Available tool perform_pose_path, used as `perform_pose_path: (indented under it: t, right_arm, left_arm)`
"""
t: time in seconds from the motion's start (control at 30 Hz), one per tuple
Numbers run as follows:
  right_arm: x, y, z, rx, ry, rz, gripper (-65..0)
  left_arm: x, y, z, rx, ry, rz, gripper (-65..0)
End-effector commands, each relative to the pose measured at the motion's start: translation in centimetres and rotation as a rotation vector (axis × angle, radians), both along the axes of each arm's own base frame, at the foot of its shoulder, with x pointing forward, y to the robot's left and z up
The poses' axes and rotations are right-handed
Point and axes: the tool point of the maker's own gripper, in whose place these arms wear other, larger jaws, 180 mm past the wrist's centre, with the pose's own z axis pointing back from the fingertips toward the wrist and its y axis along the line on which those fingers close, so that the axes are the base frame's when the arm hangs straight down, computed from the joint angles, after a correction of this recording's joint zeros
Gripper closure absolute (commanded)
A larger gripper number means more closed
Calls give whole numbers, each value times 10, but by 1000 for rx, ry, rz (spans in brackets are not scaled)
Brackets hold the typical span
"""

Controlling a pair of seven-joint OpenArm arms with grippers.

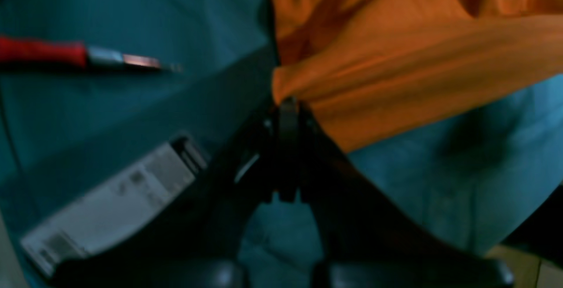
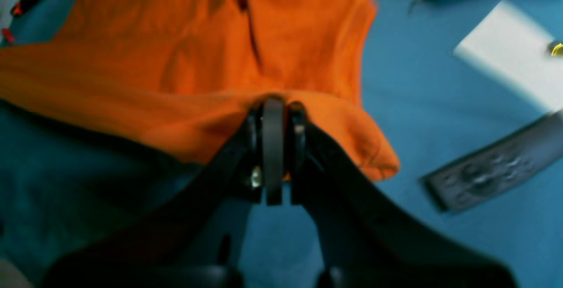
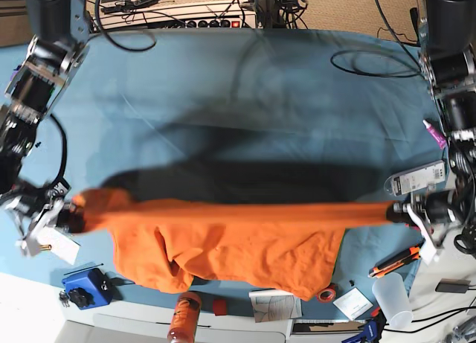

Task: Layout the t-shirt on the table in an organized manner, then fold the t-shirt properly
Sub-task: 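Lift the t-shirt with both grippers and swing it out over the table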

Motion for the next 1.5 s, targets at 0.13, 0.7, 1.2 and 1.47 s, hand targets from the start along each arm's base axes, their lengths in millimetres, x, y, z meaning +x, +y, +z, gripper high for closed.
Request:
perform_pose_path:
  t: [0.13, 0.7, 1.2, 1.47]
  right_arm:
    - [-23, -11, -7, 61, -41, -60, 0]
    - [-152, -26, -83, 7, 160, -116, 0]
    - [-207, 10, -119, 150, 227, -71, 0]
    - [-218, -2, -80, 106, 120, -96, 0]
  left_arm:
    - [-30, 6, -18, 69, 22, -18, 0]
    - [-158, 24, -78, -11, 109, 191, 0]
    - [-231, 26, -109, 3, 258, 196, 0]
    - [-237, 27, -97, 84, 233, 161, 0]
